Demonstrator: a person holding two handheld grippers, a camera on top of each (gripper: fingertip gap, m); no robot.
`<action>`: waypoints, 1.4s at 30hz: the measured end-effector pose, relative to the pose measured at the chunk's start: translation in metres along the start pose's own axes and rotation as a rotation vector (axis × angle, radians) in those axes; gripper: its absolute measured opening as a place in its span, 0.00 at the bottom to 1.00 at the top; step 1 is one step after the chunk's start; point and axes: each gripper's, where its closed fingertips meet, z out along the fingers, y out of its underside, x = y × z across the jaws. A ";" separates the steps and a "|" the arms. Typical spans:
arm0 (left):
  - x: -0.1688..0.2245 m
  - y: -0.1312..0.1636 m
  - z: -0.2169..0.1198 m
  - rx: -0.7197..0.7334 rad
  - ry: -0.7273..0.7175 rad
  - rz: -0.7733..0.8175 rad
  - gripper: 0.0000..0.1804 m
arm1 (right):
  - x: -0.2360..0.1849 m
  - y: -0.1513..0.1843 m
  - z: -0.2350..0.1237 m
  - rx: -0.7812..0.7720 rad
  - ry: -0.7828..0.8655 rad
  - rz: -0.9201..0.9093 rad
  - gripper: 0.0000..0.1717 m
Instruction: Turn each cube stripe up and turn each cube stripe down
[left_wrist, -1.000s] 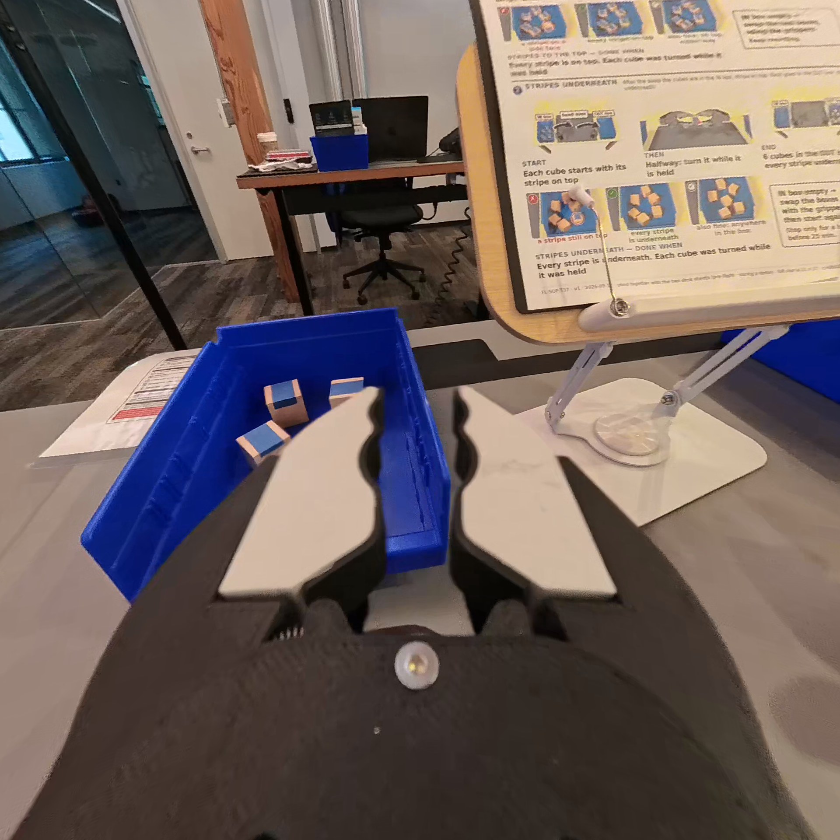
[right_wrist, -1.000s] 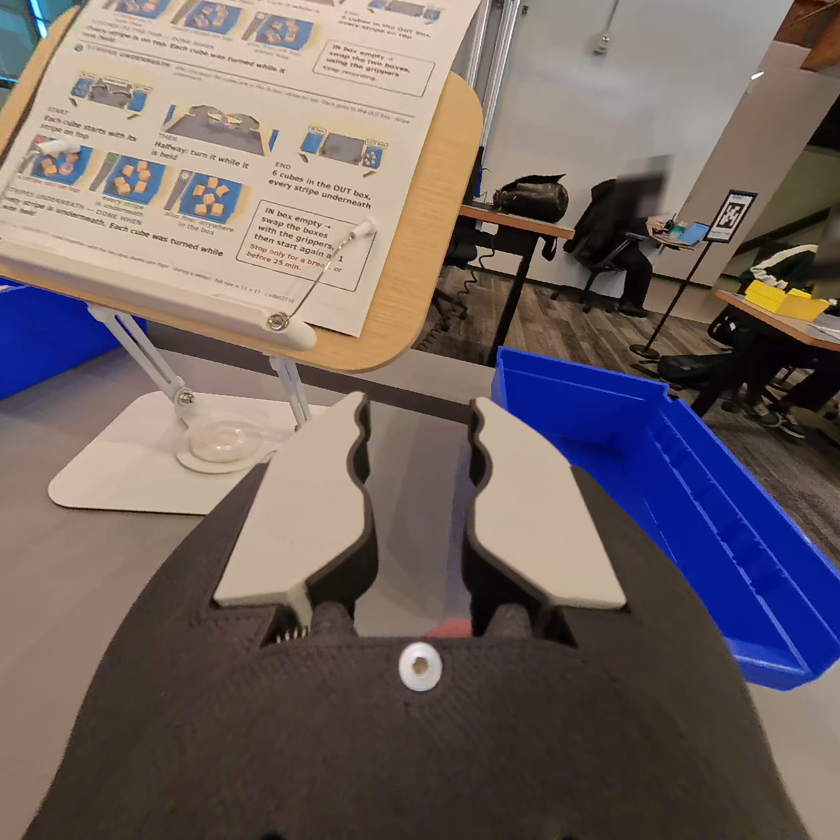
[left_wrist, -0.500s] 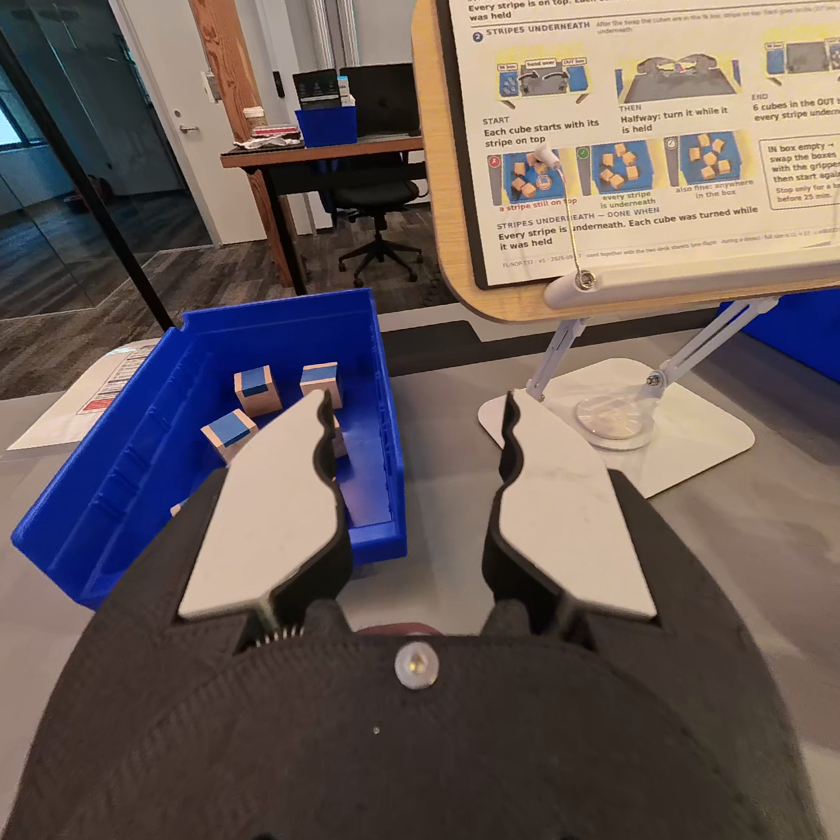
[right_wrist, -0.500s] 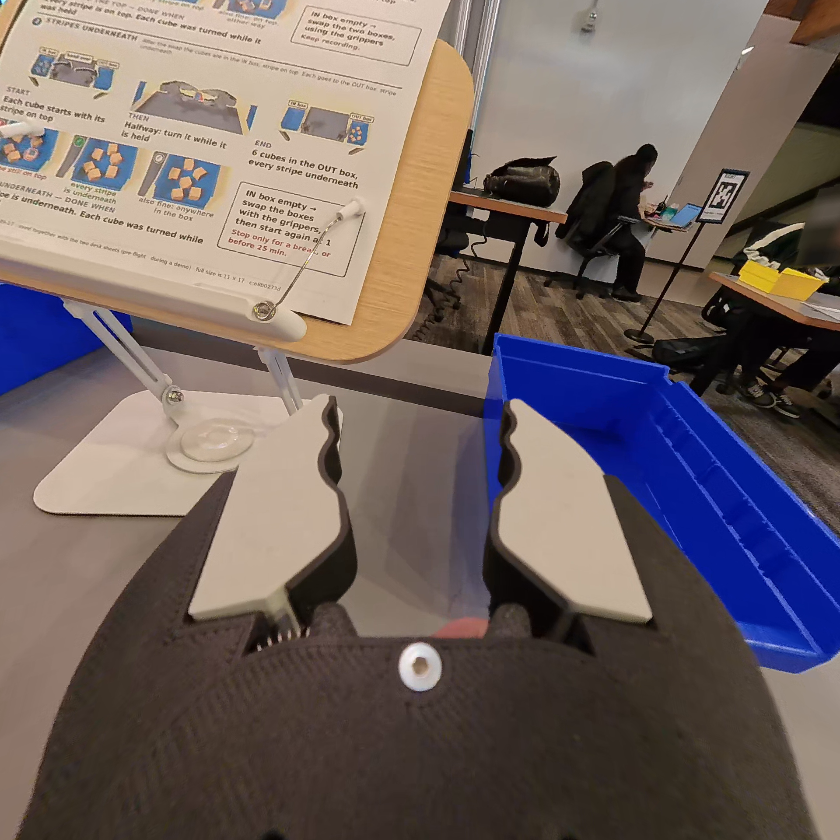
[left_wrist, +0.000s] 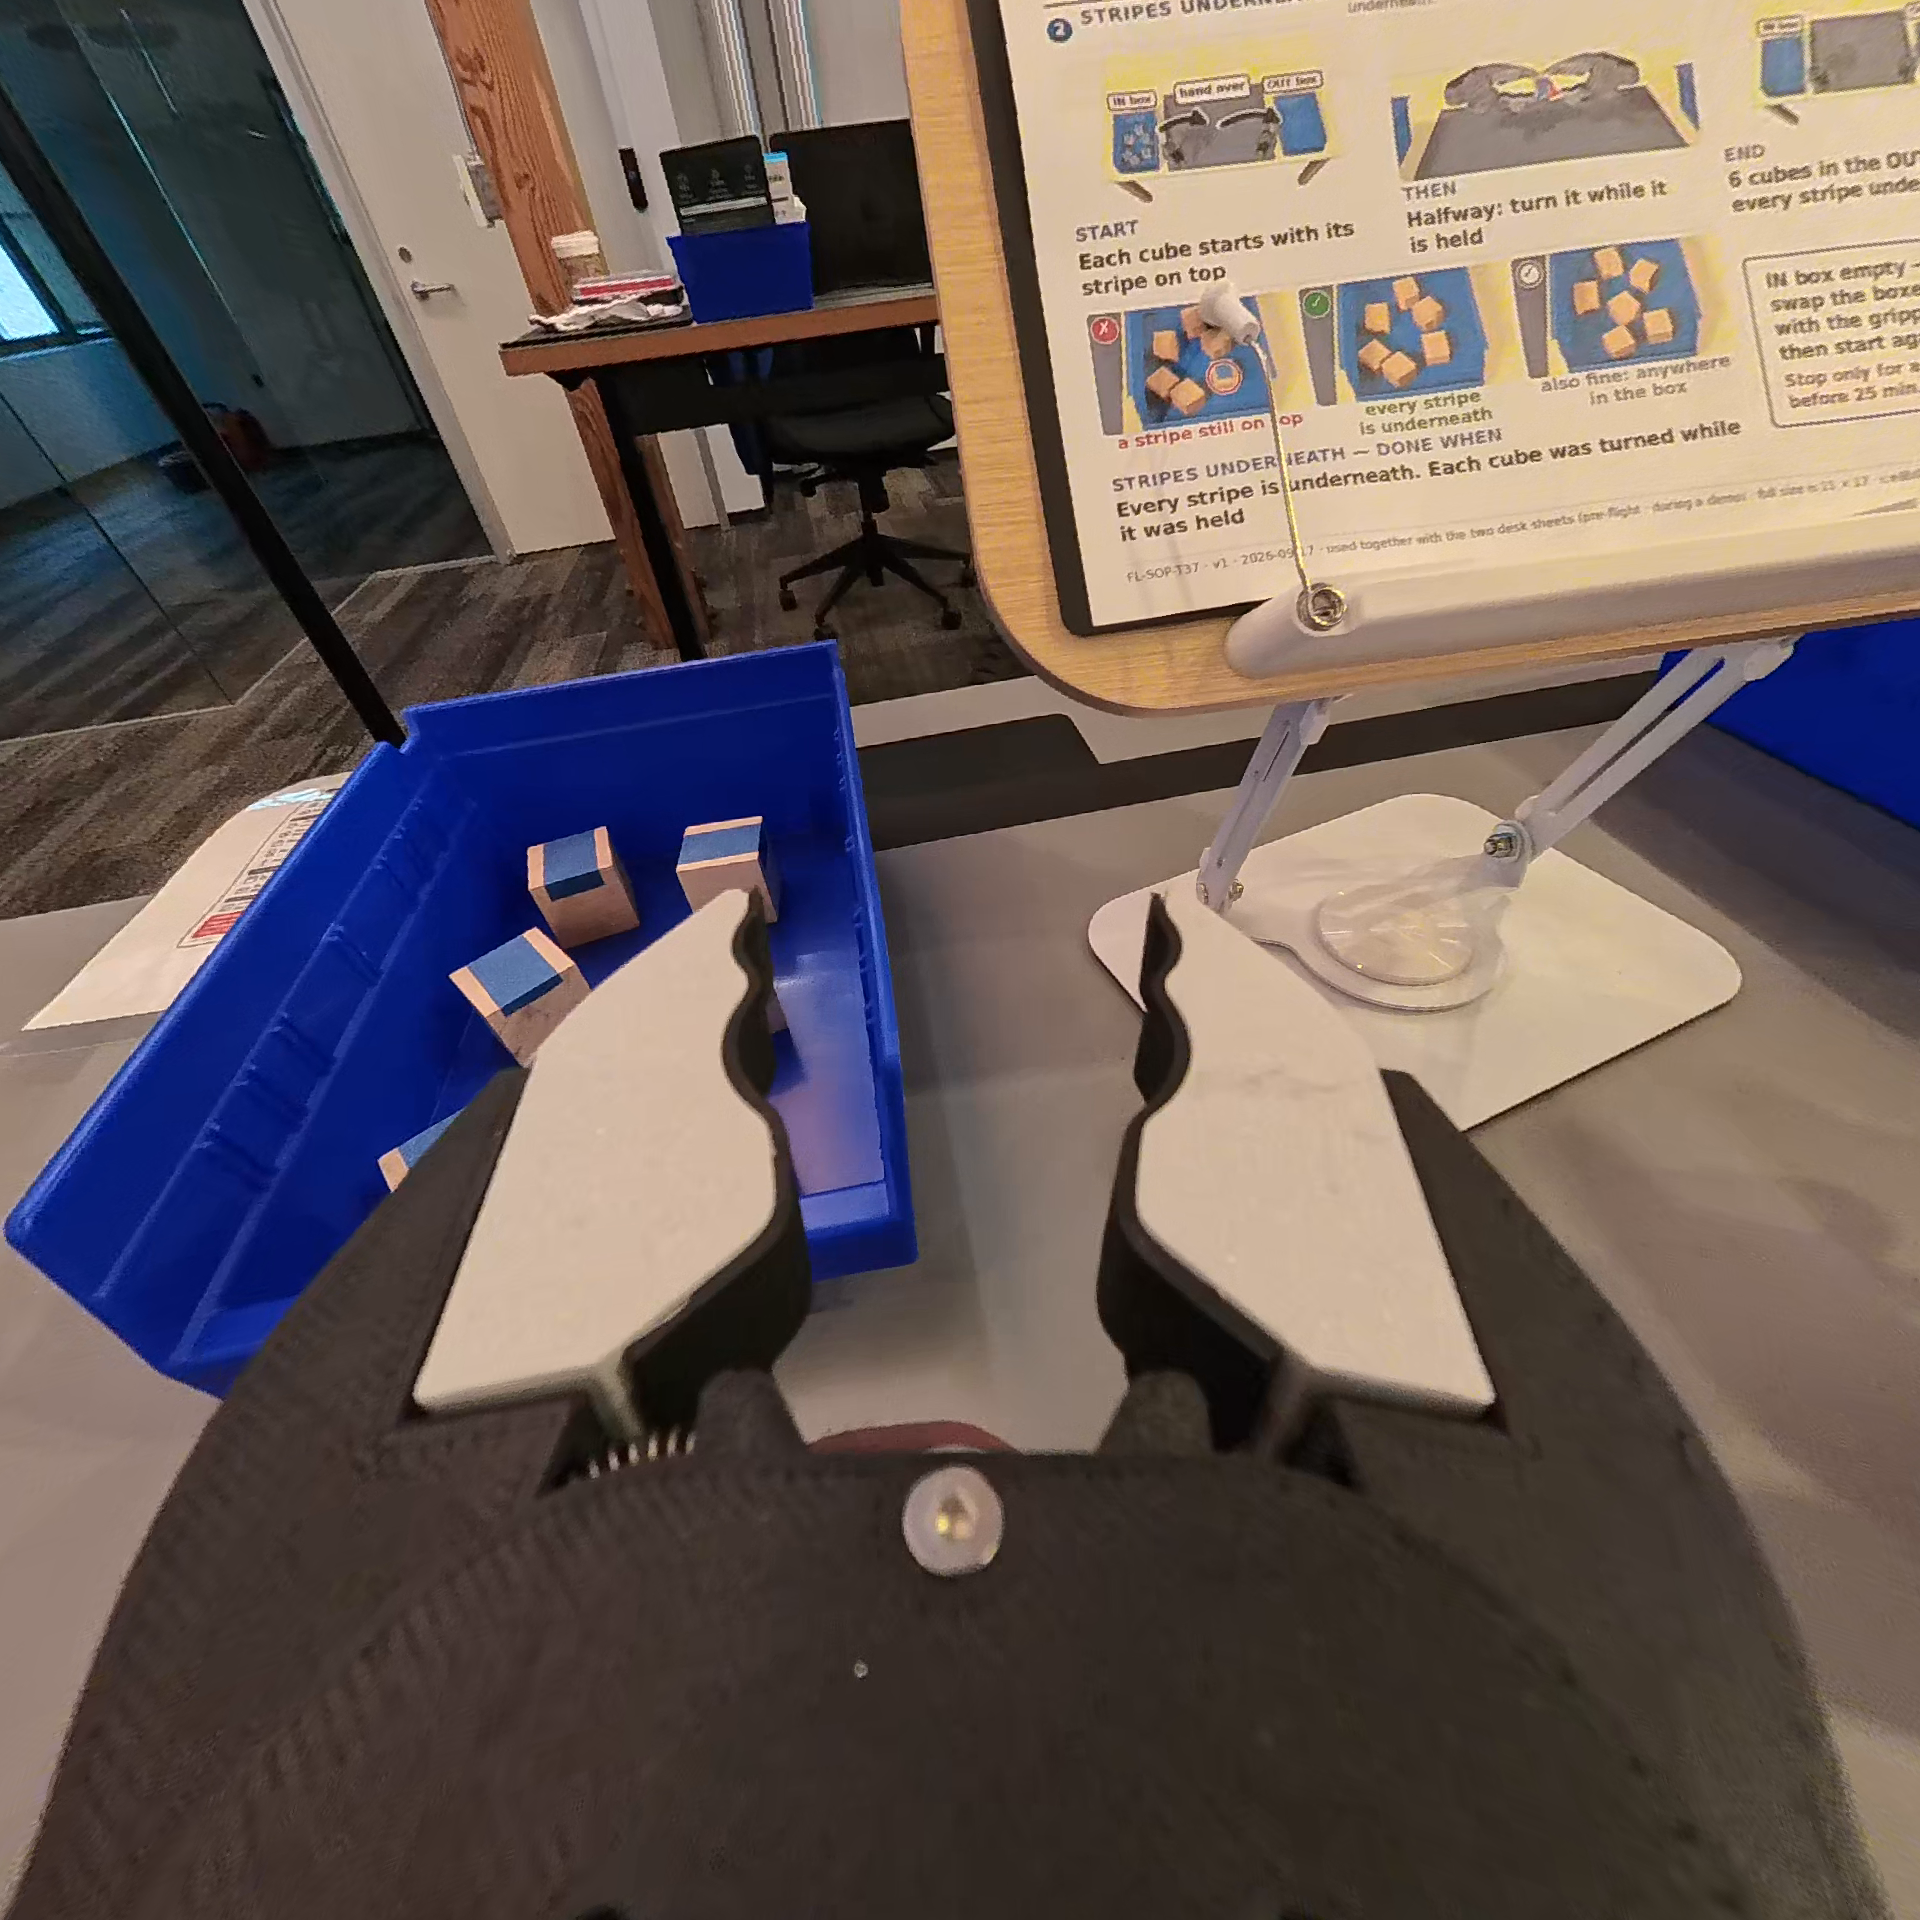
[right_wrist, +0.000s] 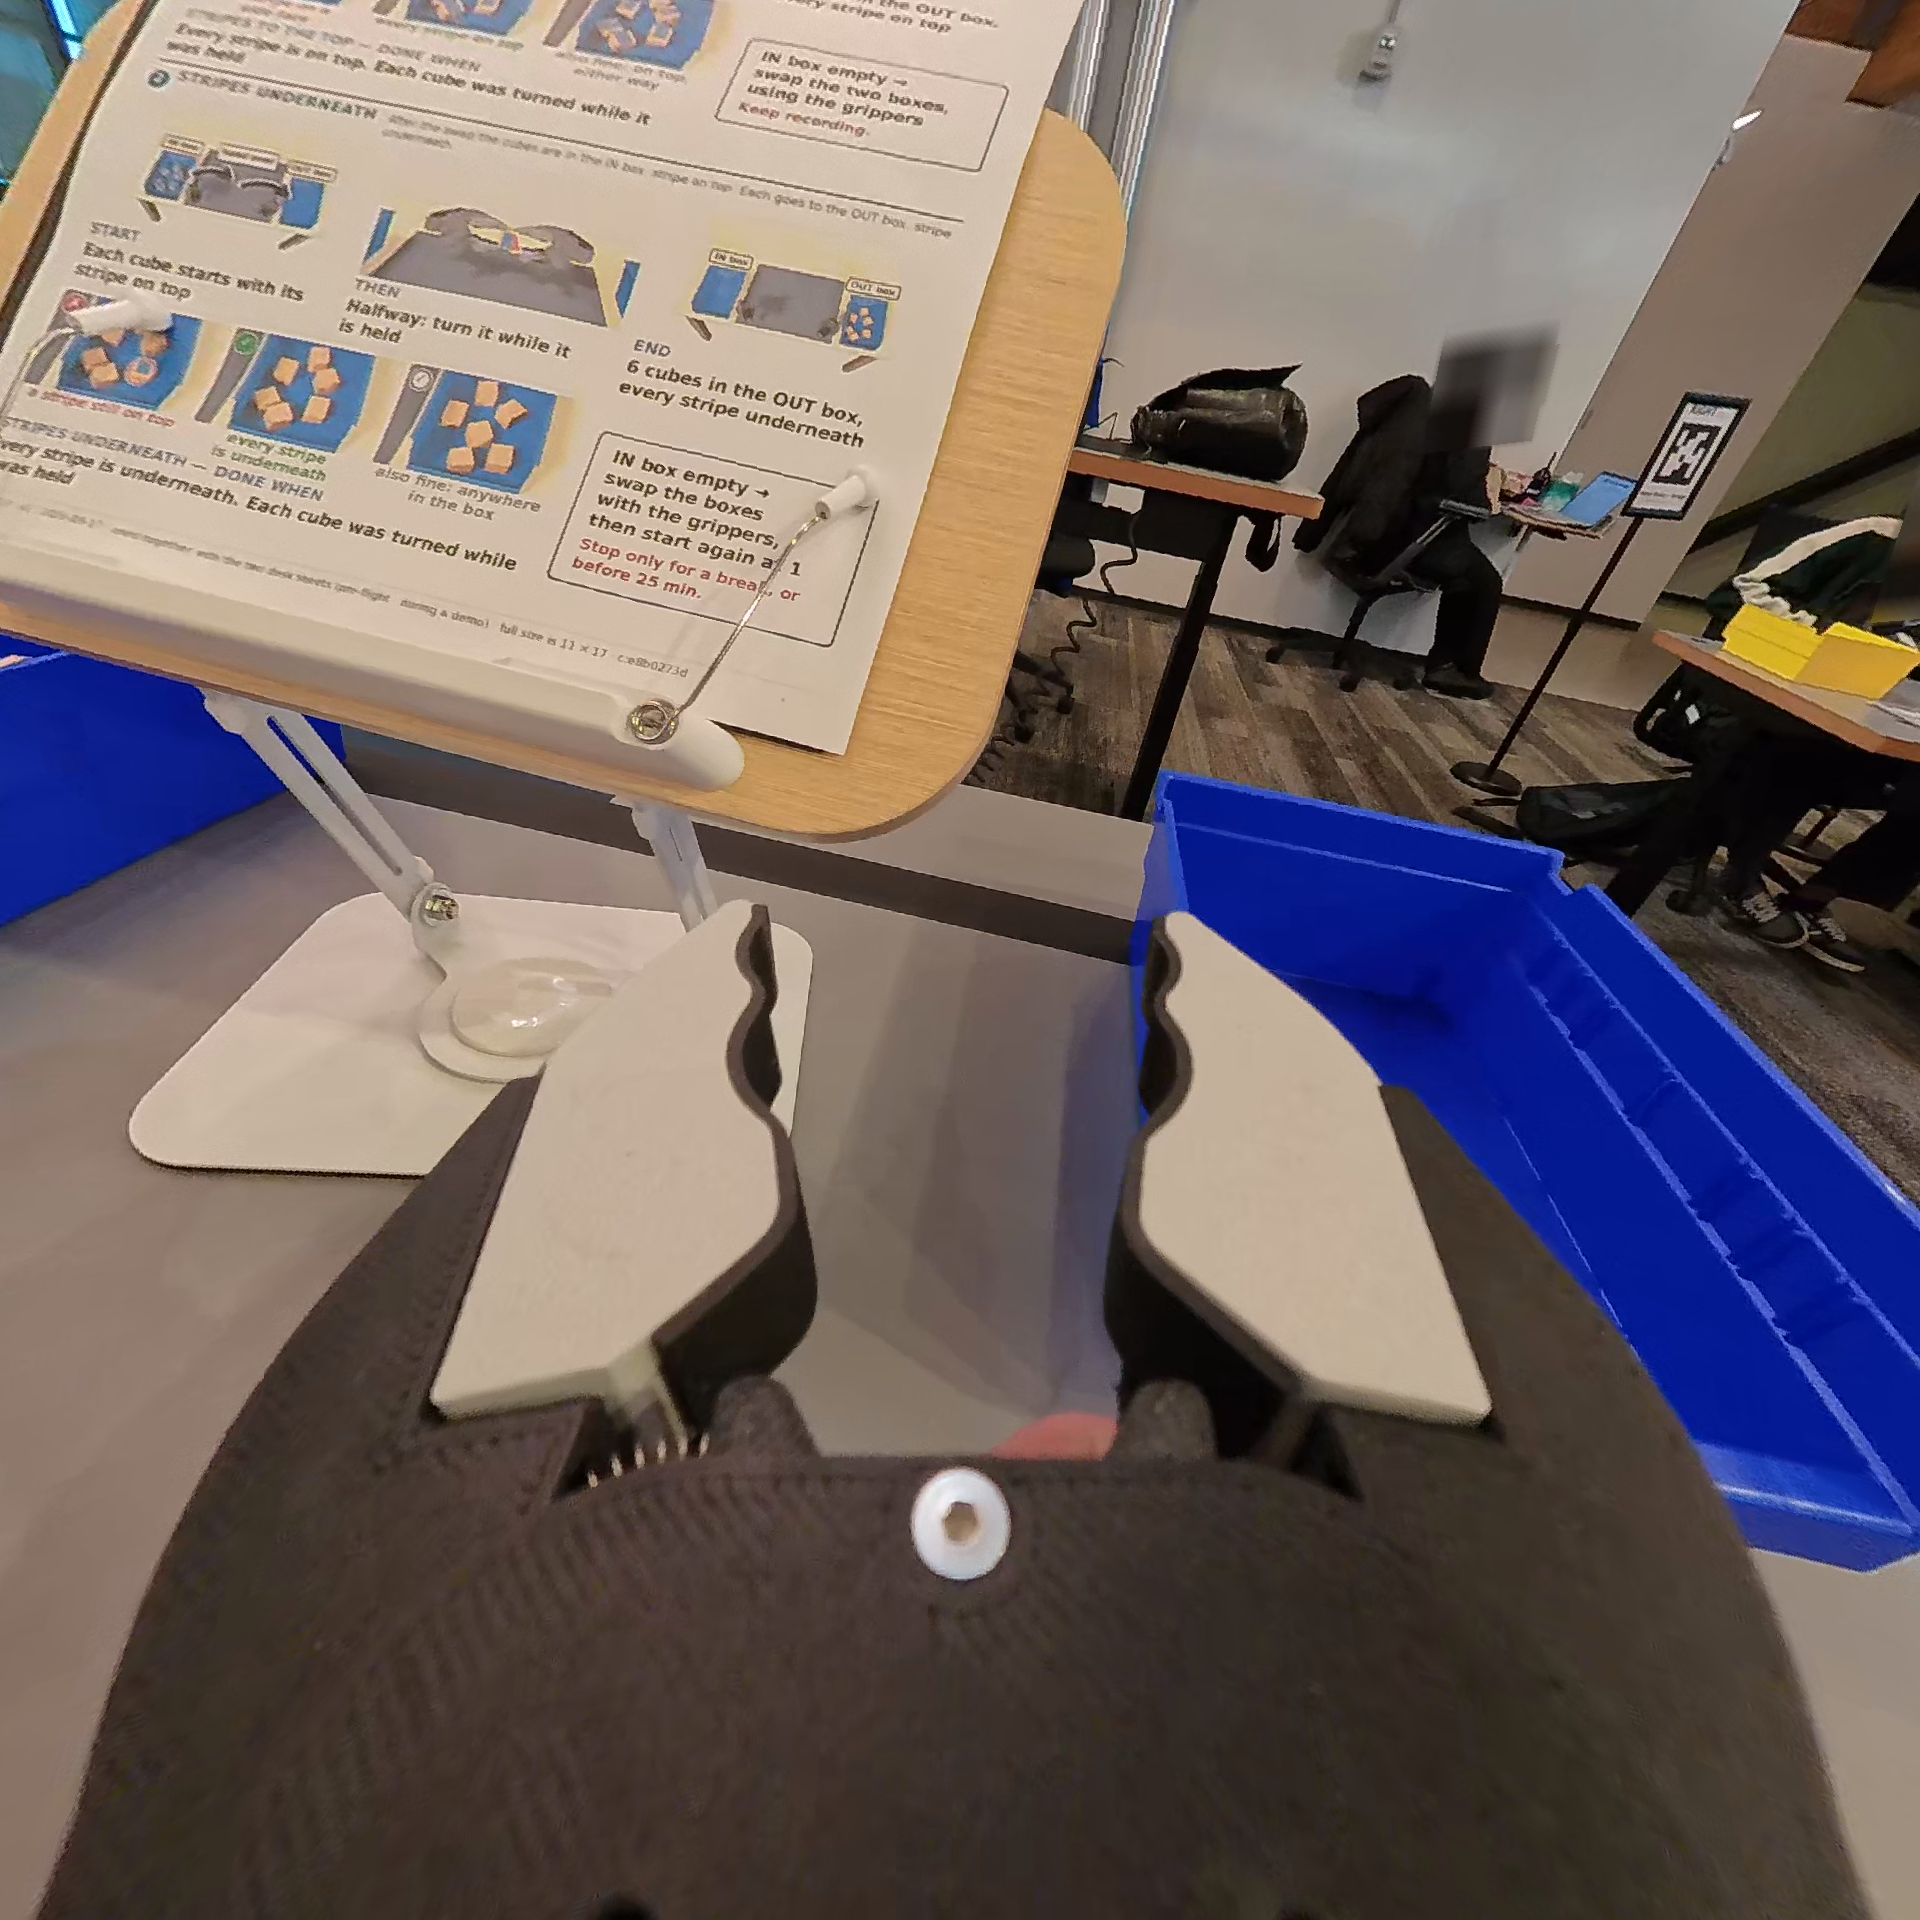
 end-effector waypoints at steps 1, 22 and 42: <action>0.000 0.000 0.000 0.000 -0.001 0.001 0.37 | -0.001 -0.001 0.000 0.001 -0.001 0.000 0.40; -0.105 -0.010 -0.020 0.002 -0.139 -0.133 0.40 | -0.008 0.000 0.001 0.001 -0.021 -0.010 0.40; -0.086 0.005 -0.007 -0.068 -0.089 -0.057 0.41 | -0.007 0.004 0.003 -0.004 -0.038 0.006 0.40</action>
